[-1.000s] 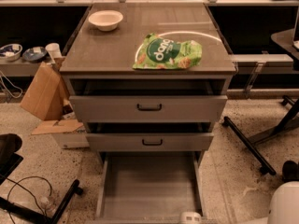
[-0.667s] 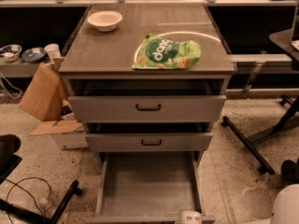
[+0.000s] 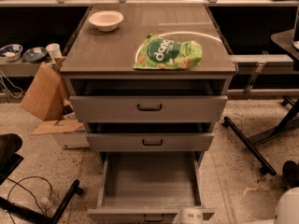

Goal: Close bottom drawer

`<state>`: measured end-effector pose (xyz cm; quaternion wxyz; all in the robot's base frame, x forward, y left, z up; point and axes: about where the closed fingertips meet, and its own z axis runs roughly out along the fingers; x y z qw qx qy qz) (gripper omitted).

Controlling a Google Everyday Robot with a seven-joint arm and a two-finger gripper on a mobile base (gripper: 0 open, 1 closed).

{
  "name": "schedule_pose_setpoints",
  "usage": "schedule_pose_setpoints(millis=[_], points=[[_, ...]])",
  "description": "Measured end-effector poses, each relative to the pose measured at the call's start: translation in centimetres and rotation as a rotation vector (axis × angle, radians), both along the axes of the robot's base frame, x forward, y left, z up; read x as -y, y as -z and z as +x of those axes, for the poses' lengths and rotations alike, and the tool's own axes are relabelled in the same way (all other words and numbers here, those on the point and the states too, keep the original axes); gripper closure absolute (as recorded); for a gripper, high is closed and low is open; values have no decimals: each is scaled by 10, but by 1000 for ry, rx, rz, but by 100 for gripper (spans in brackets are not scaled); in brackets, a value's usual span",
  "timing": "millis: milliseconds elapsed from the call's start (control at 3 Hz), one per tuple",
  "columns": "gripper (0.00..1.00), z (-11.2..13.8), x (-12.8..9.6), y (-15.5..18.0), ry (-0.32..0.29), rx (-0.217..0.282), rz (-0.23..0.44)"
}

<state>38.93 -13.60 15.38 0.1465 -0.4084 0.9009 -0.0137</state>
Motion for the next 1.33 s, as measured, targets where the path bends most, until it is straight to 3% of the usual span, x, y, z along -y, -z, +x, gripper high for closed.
schedule_pose_setpoints(millis=[333, 667, 1000, 1333], points=[[100, 0, 0, 0, 0, 0, 0], [100, 8, 0, 5, -2, 36, 7], [100, 29, -1, 12, -28, 99, 10], [100, 61, 1, 11, -99, 165, -37]])
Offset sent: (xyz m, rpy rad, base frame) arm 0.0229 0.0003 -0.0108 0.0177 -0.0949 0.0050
